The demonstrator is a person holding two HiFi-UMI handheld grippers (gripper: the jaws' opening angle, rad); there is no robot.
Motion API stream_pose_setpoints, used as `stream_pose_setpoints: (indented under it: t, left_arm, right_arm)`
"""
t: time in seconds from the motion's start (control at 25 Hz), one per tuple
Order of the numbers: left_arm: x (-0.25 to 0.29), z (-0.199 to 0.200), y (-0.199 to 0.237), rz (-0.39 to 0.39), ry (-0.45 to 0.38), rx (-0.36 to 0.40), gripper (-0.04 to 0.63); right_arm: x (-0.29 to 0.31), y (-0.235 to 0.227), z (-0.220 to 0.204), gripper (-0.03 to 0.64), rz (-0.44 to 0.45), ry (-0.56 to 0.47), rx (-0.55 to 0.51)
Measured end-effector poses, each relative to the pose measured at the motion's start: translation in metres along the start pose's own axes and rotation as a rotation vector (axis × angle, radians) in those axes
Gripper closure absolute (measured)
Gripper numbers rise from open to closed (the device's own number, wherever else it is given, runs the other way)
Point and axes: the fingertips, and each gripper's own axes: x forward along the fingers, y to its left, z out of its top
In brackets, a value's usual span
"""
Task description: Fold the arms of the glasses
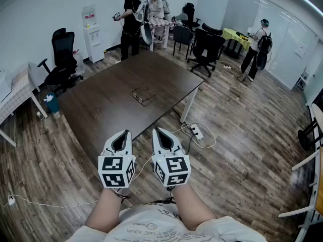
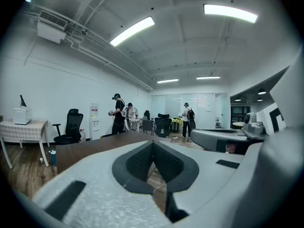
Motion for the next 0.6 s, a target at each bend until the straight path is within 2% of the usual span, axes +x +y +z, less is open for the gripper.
stream_pose_setpoints:
  t: [0.24,0.4,0.6]
  left_arm:
    - [0.01,0.004,-0.006,0.006,-0.008,-0.002,0.58]
    - [0.019,0.002,-0.018,0.01,0.001,-0.029,0.58]
    - [0.039,-0.006,-0.034,0.028,0.023,-0.058,0.58]
  right_arm:
    - [0.0,-0.01,0.004,0.603,0.015,-0.011,-0.003]
    - [-0.005,-0.028,0.001,0.603,0.02,0.0,0.015]
    - [-0.005,-0.046,0.002,0.601,0.053,-0.025,-0.033]
